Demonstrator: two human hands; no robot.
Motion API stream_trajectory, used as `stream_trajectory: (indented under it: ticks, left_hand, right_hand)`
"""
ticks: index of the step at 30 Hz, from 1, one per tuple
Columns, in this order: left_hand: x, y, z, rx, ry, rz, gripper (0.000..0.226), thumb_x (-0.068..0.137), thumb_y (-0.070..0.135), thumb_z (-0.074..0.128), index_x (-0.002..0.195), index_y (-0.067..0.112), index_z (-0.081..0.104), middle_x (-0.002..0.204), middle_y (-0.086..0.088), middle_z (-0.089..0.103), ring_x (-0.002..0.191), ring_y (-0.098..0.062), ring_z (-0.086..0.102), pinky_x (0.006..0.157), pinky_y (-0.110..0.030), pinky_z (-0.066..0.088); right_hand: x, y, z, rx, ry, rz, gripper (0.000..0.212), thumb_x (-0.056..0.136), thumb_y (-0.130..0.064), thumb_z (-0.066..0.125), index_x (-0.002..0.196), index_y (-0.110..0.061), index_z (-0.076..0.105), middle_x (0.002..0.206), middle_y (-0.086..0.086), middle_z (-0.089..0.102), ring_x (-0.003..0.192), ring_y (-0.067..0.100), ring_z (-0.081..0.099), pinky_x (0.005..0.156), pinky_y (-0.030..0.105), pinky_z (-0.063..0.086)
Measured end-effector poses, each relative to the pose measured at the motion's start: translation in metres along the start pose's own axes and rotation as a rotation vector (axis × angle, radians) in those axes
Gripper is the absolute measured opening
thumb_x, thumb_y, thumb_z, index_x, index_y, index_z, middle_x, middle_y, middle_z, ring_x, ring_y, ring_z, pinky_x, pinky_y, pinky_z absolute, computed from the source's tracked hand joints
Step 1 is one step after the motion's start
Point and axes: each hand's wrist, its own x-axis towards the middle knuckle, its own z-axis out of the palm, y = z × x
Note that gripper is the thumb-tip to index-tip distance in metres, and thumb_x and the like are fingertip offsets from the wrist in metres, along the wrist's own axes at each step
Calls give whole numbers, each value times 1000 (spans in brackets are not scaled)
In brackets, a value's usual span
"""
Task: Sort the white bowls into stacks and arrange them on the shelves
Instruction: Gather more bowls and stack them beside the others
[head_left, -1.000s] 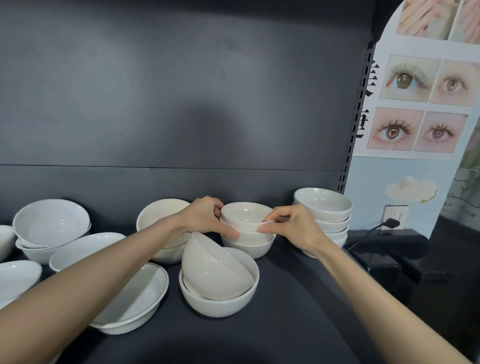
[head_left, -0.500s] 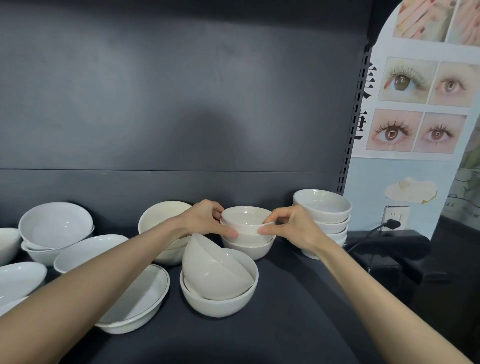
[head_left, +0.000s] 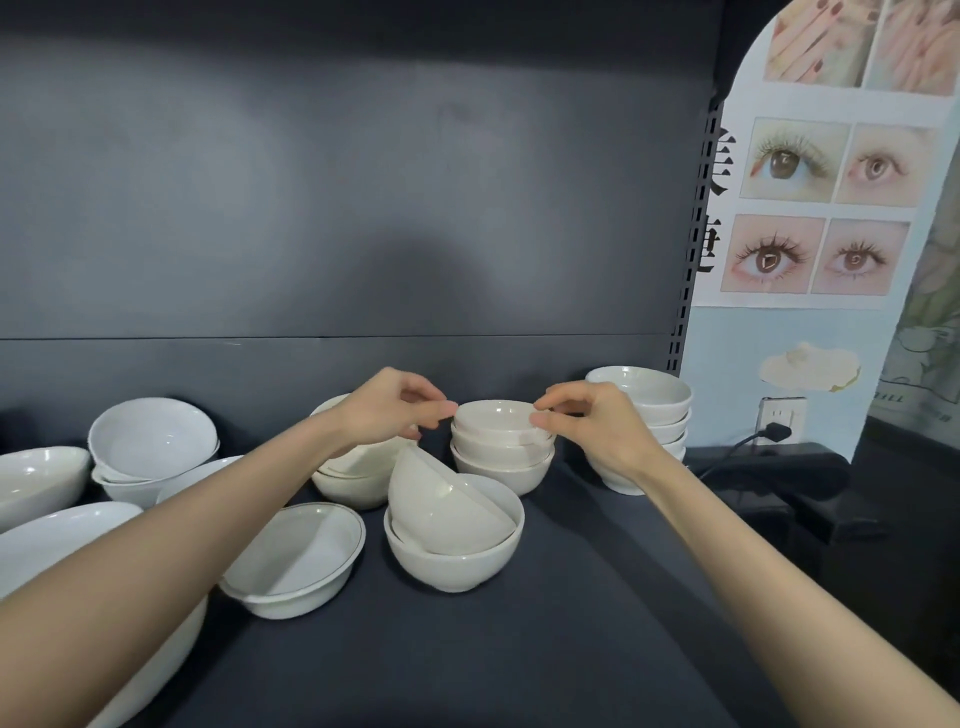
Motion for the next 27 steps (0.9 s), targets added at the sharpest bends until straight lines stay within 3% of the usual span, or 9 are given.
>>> stream_trajectory:
  ticks: [5, 9, 11, 15, 17, 20, 23, 25, 27]
  left_hand:
    - [-46, 7, 3, -38, 139, 30, 15, 88, 34, 66, 93, 21, 71, 100, 2, 70, 103, -15, 63, 88, -28, 54]
    - [-83, 6, 15, -42, 187, 5, 34, 86, 43, 64, 108, 17, 65, 109, 9, 67, 104, -6, 62, 89, -26, 51]
    - [-98, 1, 26, -82, 221, -39, 45, 83, 46, 66, 119, 21, 55, 114, 16, 61, 107, 0, 59, 84, -20, 49]
    - [-123, -9, 52, -140, 286, -74, 79, 64, 63, 72, 128, 23, 48, 124, 12, 60, 111, 1, 58, 92, -20, 46]
    - [-135, -8, 65, -165, 318, -81, 61, 77, 48, 73, 126, 27, 42, 121, 13, 60, 110, 1, 57, 89, -15, 44]
    - [-144, -12, 80, -166, 342, -79, 43, 86, 32, 67, 121, 34, 43, 121, 19, 55, 116, -2, 54, 100, -23, 42]
    - [-148, -12, 88, -211, 356, -50, 42, 87, 27, 67, 125, 31, 48, 123, 18, 58, 109, 9, 58, 97, -17, 45]
    - [-149, -14, 90, -220, 372, -54, 45, 85, 30, 71, 126, 24, 52, 124, 13, 61, 111, 3, 60, 98, -21, 47]
    - [-150, -16, 91, -229, 377, -61, 65, 73, 42, 79, 127, 17, 53, 123, 9, 63, 114, -6, 61, 100, -27, 48]
  right_hand:
    - [-14, -19, 1, 53, -8, -63, 2, 82, -17, 73, 80, -18, 72, 86, -1, 73, 81, 12, 64, 82, 28, 51]
    - [-27, -21, 5, 73, -83, -70, 3, 83, -22, 73, 80, -22, 72, 76, -15, 70, 70, 4, 58, 74, 24, 46]
    - [-35, -19, 6, 83, -155, -61, 4, 83, -27, 73, 85, -24, 72, 88, -15, 71, 79, 6, 62, 78, 26, 48]
    - [-53, -10, 9, 53, -320, -23, 25, 80, -38, 74, 102, -27, 70, 108, -11, 69, 104, 9, 62, 93, 29, 49]
    - [-60, -6, 14, 45, -409, -18, 28, 78, -39, 75, 105, -33, 68, 116, -13, 65, 112, 6, 56, 95, 24, 45]
    - [-69, -5, 25, 59, -474, -68, 30, 77, -35, 77, 106, -34, 68, 120, -17, 62, 114, 0, 52, 91, 12, 39]
    - [-72, -9, 35, 129, -486, -116, 19, 84, -19, 72, 103, -15, 71, 107, -11, 65, 100, 2, 56, 87, 10, 40]
    - [-72, -13, 36, 172, -495, -132, 11, 88, -13, 67, 98, -12, 72, 100, -6, 69, 92, 3, 59, 88, 16, 43]
    - [-71, -16, 35, 163, -504, -158, 14, 89, -10, 63, 97, -17, 72, 98, -9, 71, 89, -6, 60, 86, 12, 44]
